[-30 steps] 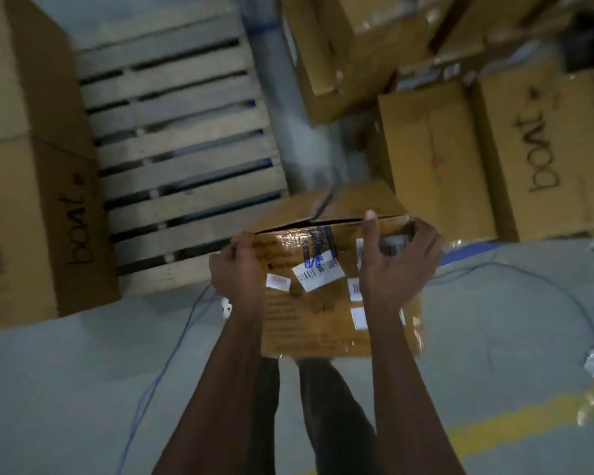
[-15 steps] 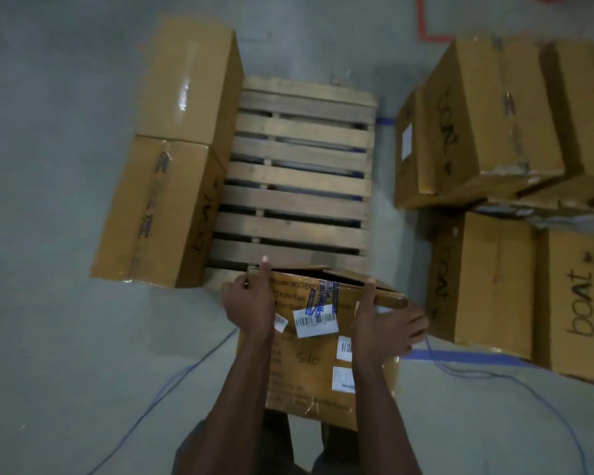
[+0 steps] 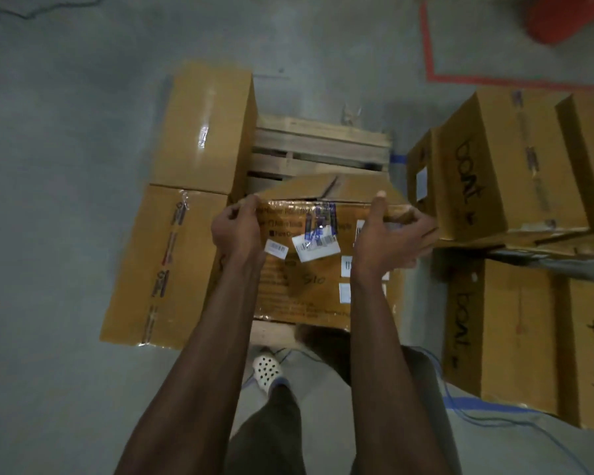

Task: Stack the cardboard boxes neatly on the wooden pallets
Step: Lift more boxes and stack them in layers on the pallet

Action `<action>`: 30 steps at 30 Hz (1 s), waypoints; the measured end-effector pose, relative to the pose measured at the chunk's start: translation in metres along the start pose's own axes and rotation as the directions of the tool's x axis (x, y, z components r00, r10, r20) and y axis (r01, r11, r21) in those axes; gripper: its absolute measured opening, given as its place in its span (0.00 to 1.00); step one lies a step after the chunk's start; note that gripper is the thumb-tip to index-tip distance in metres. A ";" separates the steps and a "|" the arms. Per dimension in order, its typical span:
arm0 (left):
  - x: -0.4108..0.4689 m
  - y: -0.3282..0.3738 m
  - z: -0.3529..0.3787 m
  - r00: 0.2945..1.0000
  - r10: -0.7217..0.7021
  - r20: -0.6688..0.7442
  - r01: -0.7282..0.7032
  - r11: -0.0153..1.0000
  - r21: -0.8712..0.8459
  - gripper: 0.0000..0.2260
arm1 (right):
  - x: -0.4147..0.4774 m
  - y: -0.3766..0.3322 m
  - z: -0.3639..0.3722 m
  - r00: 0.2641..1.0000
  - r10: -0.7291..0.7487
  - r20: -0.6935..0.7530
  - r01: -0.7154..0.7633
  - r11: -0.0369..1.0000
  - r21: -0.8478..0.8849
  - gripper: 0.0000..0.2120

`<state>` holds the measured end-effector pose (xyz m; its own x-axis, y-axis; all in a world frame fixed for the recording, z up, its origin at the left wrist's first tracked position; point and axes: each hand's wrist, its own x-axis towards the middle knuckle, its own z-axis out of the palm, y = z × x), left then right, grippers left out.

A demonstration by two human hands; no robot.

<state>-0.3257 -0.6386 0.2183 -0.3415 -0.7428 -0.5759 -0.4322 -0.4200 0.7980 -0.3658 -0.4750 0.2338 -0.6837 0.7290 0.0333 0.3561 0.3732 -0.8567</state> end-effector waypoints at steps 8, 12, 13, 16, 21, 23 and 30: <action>0.155 0.041 0.139 0.999 0.038 0.010 -0.037 0.994 -0.099 0.12 | 0.091 0.013 0.186 0.993 -0.067 0.097 0.028 0.934 0.356 0.18; 0.256 0.005 0.192 0.998 0.058 0.021 -0.057 0.998 -0.015 0.05 | 0.118 0.068 0.305 0.983 0.037 0.182 -0.098 0.937 0.336 0.22; 0.274 -0.011 0.200 1.000 0.026 0.004 -0.026 1.000 0.008 0.04 | 0.118 0.085 0.327 0.976 0.078 0.204 -0.135 0.949 0.285 0.24; 0.319 -0.074 0.206 0.993 -0.084 -0.077 0.093 0.989 0.118 0.14 | 0.107 0.159 0.372 0.894 0.267 0.361 -0.320 0.943 0.096 0.29; 0.349 -0.171 0.195 0.937 -0.313 -0.154 0.316 0.949 -0.007 0.20 | 0.082 0.257 0.391 0.663 0.489 0.566 -0.415 0.870 -0.266 0.28; 0.347 -0.187 0.198 0.938 -0.327 -0.114 0.323 0.945 -0.054 0.24 | 0.076 0.269 0.392 0.646 0.452 0.615 -0.359 0.891 -0.278 0.31; 0.358 -0.192 0.177 0.825 -0.565 0.008 0.563 0.821 -0.097 0.19 | 0.063 0.281 0.391 0.668 0.359 0.652 -0.140 0.921 -0.365 0.46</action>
<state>-0.5126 -0.7311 -0.1726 -0.0447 -0.3713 -0.9274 -0.4661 -0.8133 0.3481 -0.5578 -0.5491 -0.2060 -0.7438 0.2468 -0.6212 0.6555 0.4510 -0.6057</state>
